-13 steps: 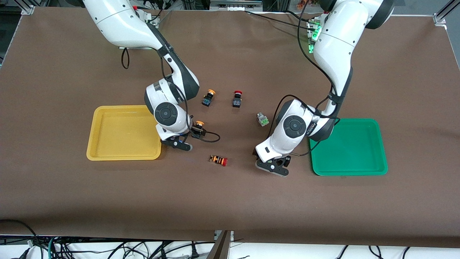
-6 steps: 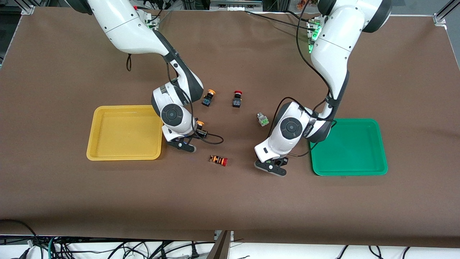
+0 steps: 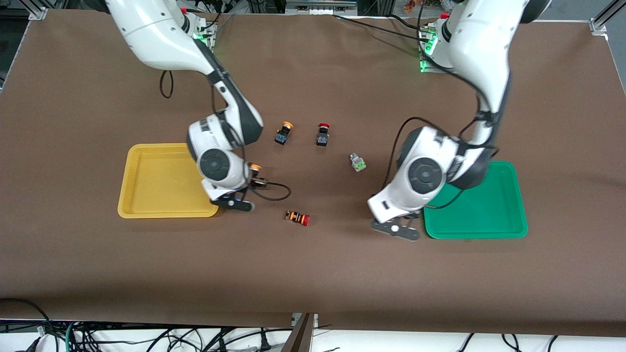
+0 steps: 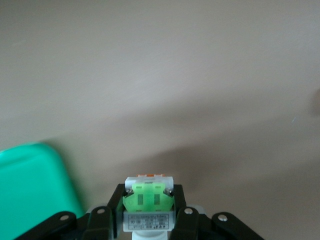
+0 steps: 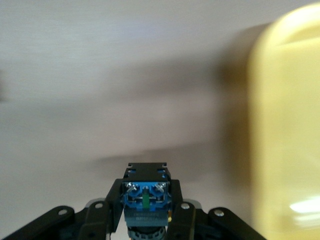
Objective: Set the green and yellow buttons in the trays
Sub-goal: 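Carry the blue button to the yellow tray while the left gripper carries green, then release the blue button in the yellow tray while the left gripper releases green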
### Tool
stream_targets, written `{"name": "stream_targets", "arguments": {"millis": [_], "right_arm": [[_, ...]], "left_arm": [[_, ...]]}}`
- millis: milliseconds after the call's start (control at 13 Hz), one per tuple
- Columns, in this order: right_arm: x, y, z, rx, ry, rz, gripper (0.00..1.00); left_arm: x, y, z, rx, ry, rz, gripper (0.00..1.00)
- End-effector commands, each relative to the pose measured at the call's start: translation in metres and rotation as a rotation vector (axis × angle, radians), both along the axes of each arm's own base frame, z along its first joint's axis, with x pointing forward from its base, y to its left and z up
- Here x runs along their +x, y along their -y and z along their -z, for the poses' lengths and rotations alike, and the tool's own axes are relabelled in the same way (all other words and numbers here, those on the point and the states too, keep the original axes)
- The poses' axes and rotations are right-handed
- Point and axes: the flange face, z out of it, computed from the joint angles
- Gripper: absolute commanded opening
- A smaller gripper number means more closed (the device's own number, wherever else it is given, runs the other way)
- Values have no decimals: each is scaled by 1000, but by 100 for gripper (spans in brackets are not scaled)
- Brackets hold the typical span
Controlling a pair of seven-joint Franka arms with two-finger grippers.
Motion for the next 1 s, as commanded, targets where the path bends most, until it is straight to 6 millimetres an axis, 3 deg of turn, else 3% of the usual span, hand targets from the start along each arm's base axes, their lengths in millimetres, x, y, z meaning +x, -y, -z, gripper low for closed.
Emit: {"name": "stream_targets", "arguments": {"millis": [0,154,231,462,538,615,692,769,923], "right_arm": [[11,95,-18,-18,-70,-128,0],[8,167,-10,-11,-92,-235,0],[4,189,-8,-10,-110,-251,0],[-22,243,32,-25,-135,-198,0],[-25,259,42,-22,-118,-196,0],[-25,277,47,-10,-114,-215,0],[-24,286,48,-1,-120,-233,54],[-20,281,43,6,-117,-254,100],[-10,242,18,14,-153,-294,100]], "left_arm": [[1,-88,-24,26,-111,-11,0],[-5,-134,12,34,-183,-62,0],[-6,-148,31,35,-194,-83,0],[-23,-161,95,25,-146,-98,0],[-29,-167,113,17,-110,-105,4],[-32,-167,118,14,-98,-108,24],[-31,-167,117,15,-95,-112,86],[-30,-167,113,14,-92,-112,100],[-27,-166,92,11,-74,-114,100]]}}
